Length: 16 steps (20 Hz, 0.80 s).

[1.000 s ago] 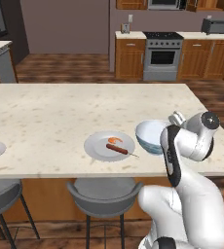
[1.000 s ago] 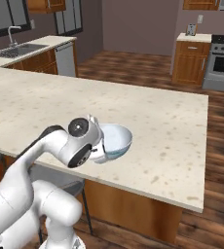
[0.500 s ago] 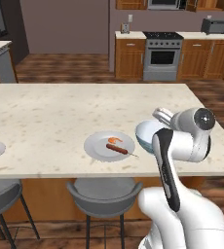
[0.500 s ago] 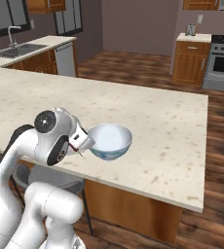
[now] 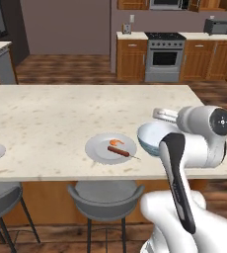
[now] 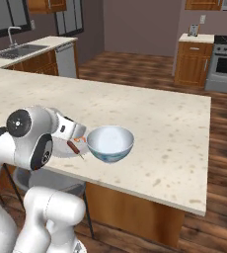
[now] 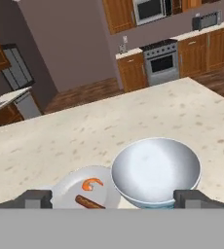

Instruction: Take the smaller bowl and place it next to the appetizer plate on the dining counter , and place the larger bowl next to the plate with cooked food.

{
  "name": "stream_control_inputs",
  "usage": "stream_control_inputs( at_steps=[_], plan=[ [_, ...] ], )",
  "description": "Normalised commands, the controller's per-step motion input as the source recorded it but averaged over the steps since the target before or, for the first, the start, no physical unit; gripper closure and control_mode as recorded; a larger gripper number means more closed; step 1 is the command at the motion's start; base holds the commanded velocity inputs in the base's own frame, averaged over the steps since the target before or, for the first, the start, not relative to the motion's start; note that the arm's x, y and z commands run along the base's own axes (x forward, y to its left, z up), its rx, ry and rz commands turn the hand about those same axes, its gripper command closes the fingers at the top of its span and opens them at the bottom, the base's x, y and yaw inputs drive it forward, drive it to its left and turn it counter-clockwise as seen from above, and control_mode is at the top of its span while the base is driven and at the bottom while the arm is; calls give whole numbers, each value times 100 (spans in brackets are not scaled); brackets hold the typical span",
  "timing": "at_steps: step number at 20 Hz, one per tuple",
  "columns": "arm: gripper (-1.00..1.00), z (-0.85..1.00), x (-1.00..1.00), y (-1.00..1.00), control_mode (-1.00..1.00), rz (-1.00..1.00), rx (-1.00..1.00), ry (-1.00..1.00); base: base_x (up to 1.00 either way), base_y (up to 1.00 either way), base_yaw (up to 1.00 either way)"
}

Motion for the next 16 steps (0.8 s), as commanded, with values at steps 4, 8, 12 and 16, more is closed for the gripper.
stream_control_inputs(
  at_steps=[4,8,12,16],
  plan=[
    [-100,13,-38,23,100,13,-12,-9,-13,1,2],
    [-100,0,0,0,100,0,0,0,-52,-56,-11],
    [-100,0,0,0,100,0,0,0,-51,-100,-36],
    [-100,0,0,0,100,0,0,0,-13,-100,-40]
  ],
)
